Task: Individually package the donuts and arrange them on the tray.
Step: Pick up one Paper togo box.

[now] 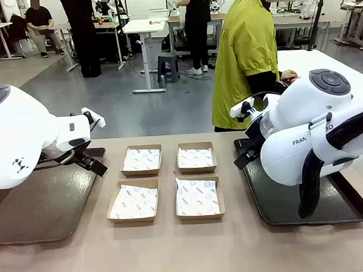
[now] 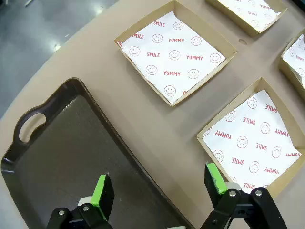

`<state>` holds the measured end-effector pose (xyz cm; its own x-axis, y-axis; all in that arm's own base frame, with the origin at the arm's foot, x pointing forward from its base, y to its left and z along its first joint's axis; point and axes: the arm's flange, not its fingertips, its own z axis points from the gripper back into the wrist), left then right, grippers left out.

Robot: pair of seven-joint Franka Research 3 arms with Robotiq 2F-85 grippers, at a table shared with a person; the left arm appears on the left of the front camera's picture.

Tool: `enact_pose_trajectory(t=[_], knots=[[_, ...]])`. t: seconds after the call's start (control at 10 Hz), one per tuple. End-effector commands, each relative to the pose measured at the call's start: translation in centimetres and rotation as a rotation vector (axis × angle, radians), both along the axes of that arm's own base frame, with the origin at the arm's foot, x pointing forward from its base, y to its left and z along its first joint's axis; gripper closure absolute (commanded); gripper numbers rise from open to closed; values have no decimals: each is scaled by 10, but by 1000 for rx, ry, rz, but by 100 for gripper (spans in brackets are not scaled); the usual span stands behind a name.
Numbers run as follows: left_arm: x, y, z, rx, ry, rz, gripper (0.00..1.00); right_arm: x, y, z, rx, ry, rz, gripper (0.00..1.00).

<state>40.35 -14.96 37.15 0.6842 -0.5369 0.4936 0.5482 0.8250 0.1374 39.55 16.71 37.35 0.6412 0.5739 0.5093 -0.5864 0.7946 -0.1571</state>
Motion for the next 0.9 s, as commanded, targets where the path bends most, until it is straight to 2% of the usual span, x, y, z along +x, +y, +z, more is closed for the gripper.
enact_pose_trajectory(t=[0.0,0.8], knots=[[0,0,0,0,0,0,0,0,0,0,0,0,0,0],[0,0,0,0,0,0,0,0,0,0,0,0,0,0]])
